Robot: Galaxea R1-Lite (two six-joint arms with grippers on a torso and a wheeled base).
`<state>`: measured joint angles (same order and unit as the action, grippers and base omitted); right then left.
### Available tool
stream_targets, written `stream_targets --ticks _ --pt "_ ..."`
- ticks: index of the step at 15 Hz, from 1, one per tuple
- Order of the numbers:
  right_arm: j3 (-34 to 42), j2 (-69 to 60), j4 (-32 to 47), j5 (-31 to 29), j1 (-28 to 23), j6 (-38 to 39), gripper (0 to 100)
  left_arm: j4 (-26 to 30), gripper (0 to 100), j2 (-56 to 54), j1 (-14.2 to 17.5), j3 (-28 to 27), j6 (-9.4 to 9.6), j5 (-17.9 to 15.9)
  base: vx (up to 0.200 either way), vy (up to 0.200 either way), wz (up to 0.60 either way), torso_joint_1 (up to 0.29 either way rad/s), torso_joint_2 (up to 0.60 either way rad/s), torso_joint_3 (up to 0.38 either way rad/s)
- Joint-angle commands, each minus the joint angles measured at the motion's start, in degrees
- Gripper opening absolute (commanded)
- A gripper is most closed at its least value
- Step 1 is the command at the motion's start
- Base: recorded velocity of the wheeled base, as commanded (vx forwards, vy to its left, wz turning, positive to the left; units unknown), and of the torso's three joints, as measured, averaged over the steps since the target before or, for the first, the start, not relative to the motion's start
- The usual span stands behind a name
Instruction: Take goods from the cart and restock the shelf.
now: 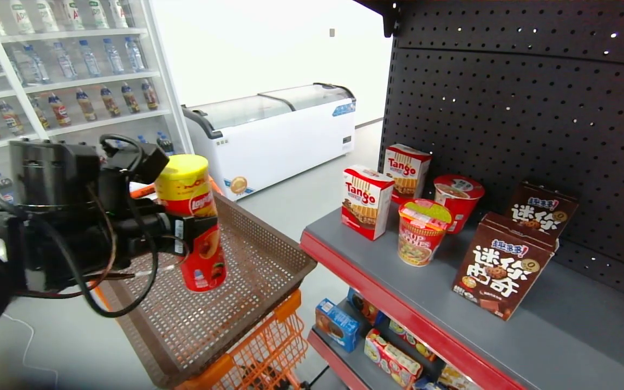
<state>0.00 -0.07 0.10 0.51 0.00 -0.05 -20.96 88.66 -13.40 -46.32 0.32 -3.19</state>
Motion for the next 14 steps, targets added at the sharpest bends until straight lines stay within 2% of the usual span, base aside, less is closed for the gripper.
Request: stream_targets --ticks 1,3,4,5,6,7,10,14 --pt "0.00 0.07 -0.01 0.02 0.00 -0.04 100 8.04 0 -15.71 3.47 5.72 -1.64 -2.08 0.000 0.000 0.00 0.000 0.00 0.000" --pt "0.00 0.07 -0.01 0.02 0.00 -0.04 100 10.58 0 -23.89 3.99 9.76 -1.37 -4.89 0.000 0.000 0.00 0.000 0.00 0.000" --pt "0.00 0.07 -0.01 0.02 0.00 -0.04 100 10.67 0 -27.93 6.10 12.93 -1.28 -6.91 0.000 0.000 0.00 0.000 0.00 0.000" --pt "0.00 0.07 -0.01 0.02 0.00 -0.04 100 10.67 0 -29.69 7.42 14.60 -0.93 -7.44 0.000 0.000 0.00 0.000 0.00 0.000" --pt "0.00 0.07 -0.01 0.02 0.00 -0.04 100 10.67 0 -32.76 11.99 18.46 2.23 -8.14 0.000 0.000 0.00 0.000 0.00 0.000" --pt "0.00 0.07 -0.01 0.02 0.00 -0.04 100 10.06 0 -33.55 12.43 20.75 4.17 -8.06 0.000 0.000 0.00 0.000 0.00 0.000" --pt "0.00 0.07 -0.01 0.02 0.00 -0.04 100 9.18 0 -34.61 12.52 21.36 3.73 -8.06 0.000 0.000 0.00 0.000 0.00 0.000" --pt "0.00 0.07 -0.01 0.02 0.00 -0.04 100 9.44 0 -35.75 10.76 21.54 3.99 -8.06 0.000 0.000 0.00 0.000 0.00 0.000"
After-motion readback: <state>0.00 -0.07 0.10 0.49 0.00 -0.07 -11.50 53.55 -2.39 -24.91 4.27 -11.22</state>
